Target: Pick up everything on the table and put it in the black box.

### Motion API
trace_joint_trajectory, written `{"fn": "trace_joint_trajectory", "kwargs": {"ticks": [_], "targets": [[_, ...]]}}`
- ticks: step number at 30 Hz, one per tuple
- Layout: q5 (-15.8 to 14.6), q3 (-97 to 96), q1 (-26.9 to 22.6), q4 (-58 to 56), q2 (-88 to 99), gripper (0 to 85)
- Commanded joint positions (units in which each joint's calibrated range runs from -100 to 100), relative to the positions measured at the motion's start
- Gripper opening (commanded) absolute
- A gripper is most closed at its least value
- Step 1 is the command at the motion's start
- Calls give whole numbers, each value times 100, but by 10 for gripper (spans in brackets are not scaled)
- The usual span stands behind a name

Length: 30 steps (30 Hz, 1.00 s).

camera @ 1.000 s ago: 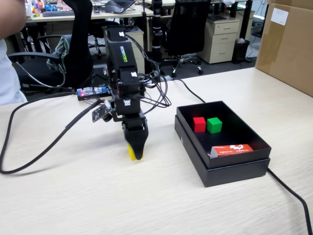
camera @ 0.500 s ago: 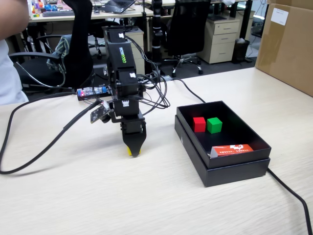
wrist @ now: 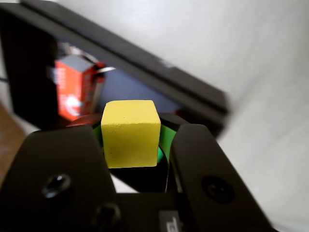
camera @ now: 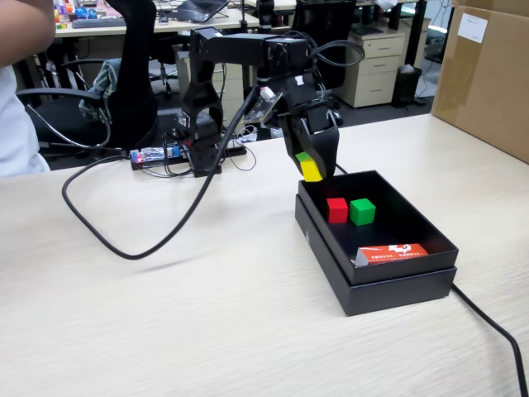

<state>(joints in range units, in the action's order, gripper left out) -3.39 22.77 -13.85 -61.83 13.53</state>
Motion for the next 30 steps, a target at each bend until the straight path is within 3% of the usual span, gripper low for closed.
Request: {"fn": "trace_joint_trajectory", "kwargs": {"ticks": [1, 7, 15, 16, 18, 21, 22, 30], "targets": [[-49, 950, -132, -7, -727, 9], [-107, 1820, -215, -16, -2747, 9], [-181, 1884, -244, -16, -3516, 11], [-181, 1866, -239, -16, -3504, 35], [-176, 1793, -234, -16, -3424, 199], [-176, 1675, -215, -16, -3183, 327], [-176, 1603, -190, -16, -2885, 407], [-166, 1258, 63, -7, 397, 452]]}}
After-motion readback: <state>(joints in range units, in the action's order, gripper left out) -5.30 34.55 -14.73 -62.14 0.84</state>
